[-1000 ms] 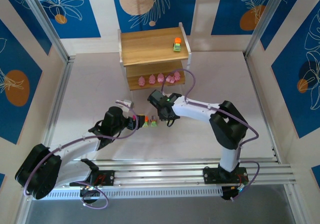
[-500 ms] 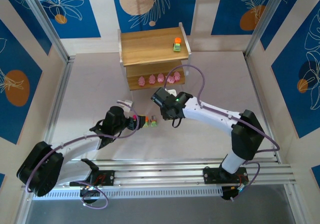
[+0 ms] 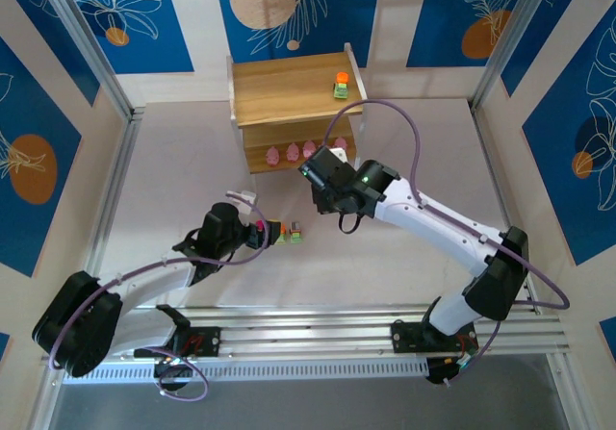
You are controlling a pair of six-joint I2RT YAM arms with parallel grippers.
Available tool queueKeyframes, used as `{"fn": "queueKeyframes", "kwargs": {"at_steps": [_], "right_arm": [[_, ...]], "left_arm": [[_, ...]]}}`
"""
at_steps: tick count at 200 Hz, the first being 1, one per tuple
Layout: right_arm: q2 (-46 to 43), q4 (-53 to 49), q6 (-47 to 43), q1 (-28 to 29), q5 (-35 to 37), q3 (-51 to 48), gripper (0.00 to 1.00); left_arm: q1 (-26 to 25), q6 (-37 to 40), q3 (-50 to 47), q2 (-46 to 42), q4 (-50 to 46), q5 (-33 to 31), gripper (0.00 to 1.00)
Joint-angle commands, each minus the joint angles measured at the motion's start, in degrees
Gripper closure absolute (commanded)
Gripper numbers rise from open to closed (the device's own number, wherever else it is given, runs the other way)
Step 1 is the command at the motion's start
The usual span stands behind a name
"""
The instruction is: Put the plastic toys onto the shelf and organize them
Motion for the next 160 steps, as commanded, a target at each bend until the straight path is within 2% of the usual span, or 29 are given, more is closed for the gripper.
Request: {"fn": "queueKeyframes", "kwargs": {"at_steps": [1,94,160], "right_arm": [[-1.30,-3.53,-2.23,0.28,1.27,4.08,0.94],[-0.64,-7.03,-6.17,-0.46,2.53,15.84,0.94],[3.13,-10.23,-10.49,-1.69,2.42,28.67,0.94]], "left_arm": [[-0.36,0.92,1.35,0.63,0.71,1.10,0.09],[-3.13,3.53,0.93,0.10,2.87,1.06,0.08],[-5.71,5.80,2.02,0.62,1.65,-1.38,0.07]]}}
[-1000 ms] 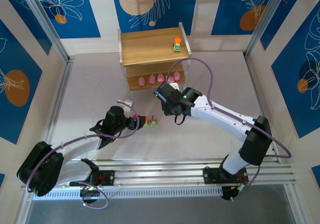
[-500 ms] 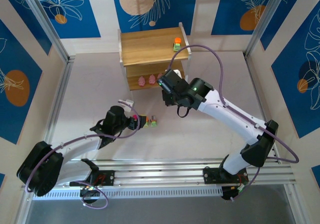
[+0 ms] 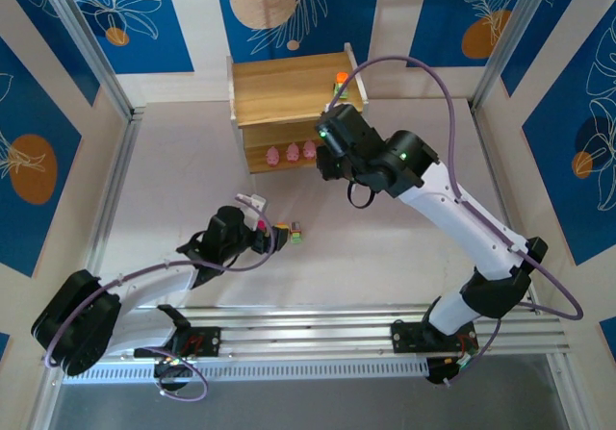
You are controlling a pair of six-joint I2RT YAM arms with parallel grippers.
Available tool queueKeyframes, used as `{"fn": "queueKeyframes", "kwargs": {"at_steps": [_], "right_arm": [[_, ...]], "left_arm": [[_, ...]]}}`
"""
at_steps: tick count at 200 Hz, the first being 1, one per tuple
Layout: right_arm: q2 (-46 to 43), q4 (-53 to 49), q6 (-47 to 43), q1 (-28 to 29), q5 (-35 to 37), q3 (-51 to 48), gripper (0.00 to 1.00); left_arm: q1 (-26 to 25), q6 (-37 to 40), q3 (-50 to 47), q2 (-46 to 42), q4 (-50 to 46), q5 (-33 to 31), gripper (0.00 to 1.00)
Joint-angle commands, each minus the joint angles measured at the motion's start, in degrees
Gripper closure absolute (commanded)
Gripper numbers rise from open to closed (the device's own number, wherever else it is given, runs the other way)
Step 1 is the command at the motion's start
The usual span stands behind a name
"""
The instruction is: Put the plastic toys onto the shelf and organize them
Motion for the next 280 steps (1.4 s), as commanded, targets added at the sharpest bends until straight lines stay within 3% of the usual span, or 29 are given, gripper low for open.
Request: {"fn": "queueKeyframes", "kwargs": {"at_steps": [1,139,280], "right_arm": [[1.93,-2.43,-2.97,-0.51,0.74,4.93,0.94],[18.19,-8.34,-9.89,-6.60,-1.21,35.99,0.94],[26.04,-4.96,-11.37,-12.77,-5.46,42.70,0.94]], "left_arm": [[-1.12,2.11,2.04,0.63,0.35,-1.33,0.07],[-2.45,3.24,2.68,1.02,-0.61,-3.20,0.07],[-2.47,3.33,2.82,1.06,-0.80,-3.55,0.07]]}}
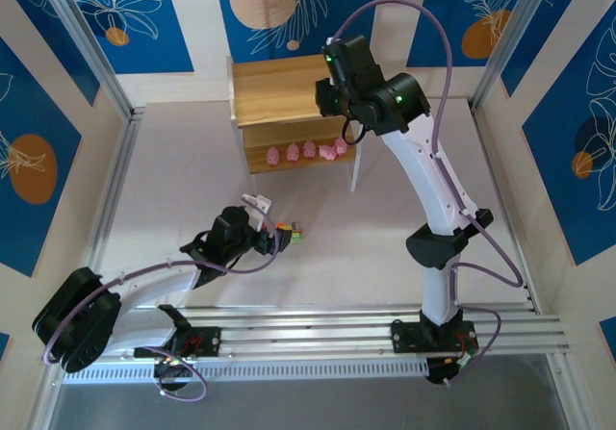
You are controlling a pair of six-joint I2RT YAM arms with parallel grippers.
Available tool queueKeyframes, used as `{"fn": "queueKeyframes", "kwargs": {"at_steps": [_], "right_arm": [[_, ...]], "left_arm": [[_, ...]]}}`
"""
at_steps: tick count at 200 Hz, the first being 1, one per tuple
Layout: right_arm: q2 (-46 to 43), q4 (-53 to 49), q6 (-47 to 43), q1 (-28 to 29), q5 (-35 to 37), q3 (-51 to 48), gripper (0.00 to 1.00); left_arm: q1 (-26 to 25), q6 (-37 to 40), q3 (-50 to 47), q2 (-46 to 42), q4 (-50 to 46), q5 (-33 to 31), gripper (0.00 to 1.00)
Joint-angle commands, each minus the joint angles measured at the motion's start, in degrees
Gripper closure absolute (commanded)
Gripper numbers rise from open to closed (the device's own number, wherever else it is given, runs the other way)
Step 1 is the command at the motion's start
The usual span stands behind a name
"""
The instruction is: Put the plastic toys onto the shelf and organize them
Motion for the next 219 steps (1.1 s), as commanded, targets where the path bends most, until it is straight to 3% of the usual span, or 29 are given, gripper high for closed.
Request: {"fn": "queueKeyframes", "kwargs": {"at_steps": [1,219], "right_arm": [[1.39,1.70,-1.69,-0.45,-1.18,2.35,0.94],[7.84,3.72,-4.88,-2.95,-0.86,6.36,0.89]], "left_arm": [[-0.36,0.77,1.65,0.37,-0.55,-1.06,0.07],[-0.39,0.68,1.75,0.55,-0.49,-0.71,0.07]]}}
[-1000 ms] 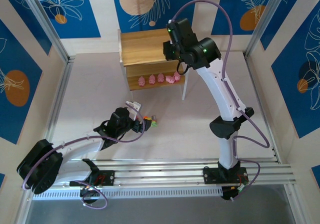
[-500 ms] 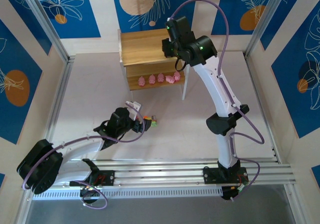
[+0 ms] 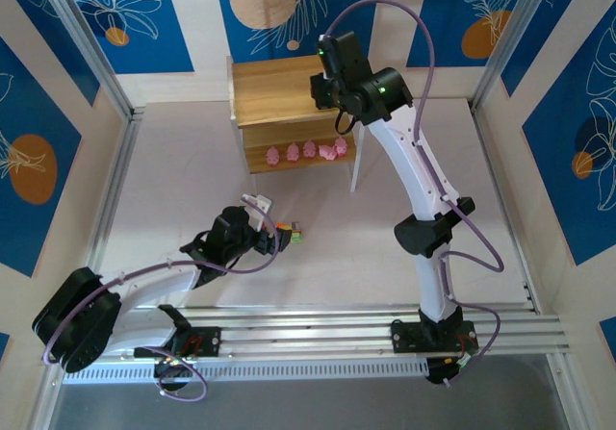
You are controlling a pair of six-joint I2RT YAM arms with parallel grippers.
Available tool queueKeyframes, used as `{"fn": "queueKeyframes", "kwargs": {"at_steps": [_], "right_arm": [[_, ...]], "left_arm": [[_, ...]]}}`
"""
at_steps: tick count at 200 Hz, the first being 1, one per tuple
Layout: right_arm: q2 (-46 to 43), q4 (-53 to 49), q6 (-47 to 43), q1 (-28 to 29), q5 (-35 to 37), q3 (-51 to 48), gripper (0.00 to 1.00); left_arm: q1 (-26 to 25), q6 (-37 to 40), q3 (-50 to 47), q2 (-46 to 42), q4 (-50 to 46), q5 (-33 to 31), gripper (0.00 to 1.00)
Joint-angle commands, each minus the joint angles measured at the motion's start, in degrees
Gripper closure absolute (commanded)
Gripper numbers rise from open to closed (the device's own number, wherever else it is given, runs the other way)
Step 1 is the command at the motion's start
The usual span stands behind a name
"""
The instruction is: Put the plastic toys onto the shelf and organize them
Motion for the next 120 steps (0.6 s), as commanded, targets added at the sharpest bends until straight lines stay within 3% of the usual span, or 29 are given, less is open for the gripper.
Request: {"fn": "queueKeyframes", "kwargs": {"at_steps": [1,41,120], "right_arm": [[1.00,0.81,-1.47,-0.22,-0.17,2.10,0.89],[1.18,0.99,-1.70,-0.22,-0.15,2.10,0.82],[1.78,1.08,-1.97,-0.29,-0.79,2.03,0.81]], "left_arm": [[-0.36,0.68,1.74,0.55,-0.45,-0.60,0.07],[-0.34,0.70,1.78,0.55,-0.42,-0.65,0.07],[-0.36,0.79,1.82,0.63,-0.53,-0.60,0.07]]}}
